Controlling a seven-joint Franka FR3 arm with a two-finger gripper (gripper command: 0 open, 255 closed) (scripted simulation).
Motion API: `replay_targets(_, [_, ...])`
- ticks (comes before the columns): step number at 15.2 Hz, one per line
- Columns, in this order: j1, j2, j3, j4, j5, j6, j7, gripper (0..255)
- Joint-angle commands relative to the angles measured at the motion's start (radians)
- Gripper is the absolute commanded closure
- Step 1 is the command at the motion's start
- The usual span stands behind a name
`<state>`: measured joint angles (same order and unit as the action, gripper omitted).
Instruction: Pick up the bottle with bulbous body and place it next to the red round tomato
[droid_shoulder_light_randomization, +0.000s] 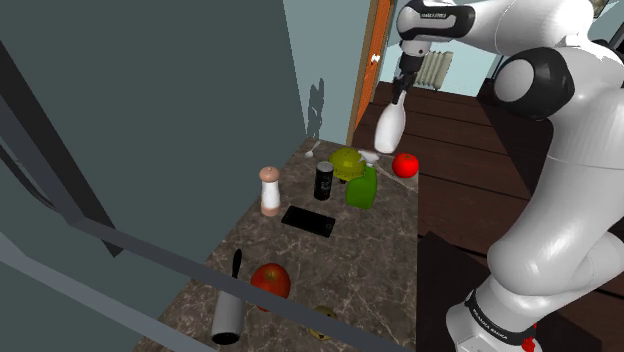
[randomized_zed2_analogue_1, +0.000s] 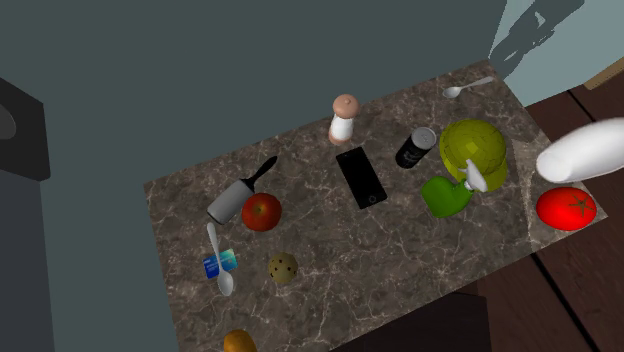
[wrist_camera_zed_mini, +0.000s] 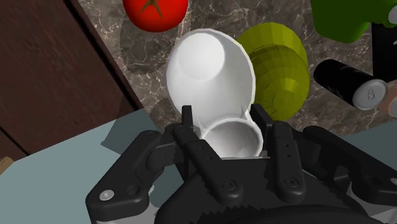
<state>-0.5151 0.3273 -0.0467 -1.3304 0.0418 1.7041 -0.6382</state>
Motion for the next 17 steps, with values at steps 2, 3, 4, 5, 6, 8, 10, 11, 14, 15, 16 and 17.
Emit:
replay_targets(2, [0.000, -0.004, 0.000, -0.046, 0.000, 0.043, -0.003, 255])
replay_targets(3, [0.000, -0.006, 0.000, -0.062, 0.000, 0.057, -0.003, 255])
replay_targets(4, [0.000, -0.007, 0.000, -0.077, 0.000, 0.071, -0.003, 255])
replay_targets(5, [0.000, -0.008, 0.000, -0.092, 0.000, 0.085, -0.004, 255])
replay_targets(6, [0.000, -0.009, 0.000, -0.106, 0.001, 0.099, -0.004, 255])
replay_targets(8, [0.001, -0.009, 0.000, -0.134, 0.001, 0.126, -0.005, 255])
replay_targets(10, [0.001, -0.009, 0.000, -0.160, 0.001, 0.152, -0.006, 255])
replay_targets(11, [0.001, -0.008, 0.000, -0.173, 0.001, 0.166, -0.006, 255])
replay_targets(14, [0.001, -0.005, 0.000, -0.208, 0.002, 0.204, -0.007, 255])
replay_targets(15, [0.001, -0.004, 0.001, -0.220, 0.002, 0.217, -0.008, 255])
replay_targets(16, [0.001, -0.002, 0.001, -0.230, 0.002, 0.230, -0.008, 255])
replay_targets(17, [0.002, 0.000, 0.001, -0.241, 0.003, 0.242, -0.009, 255])
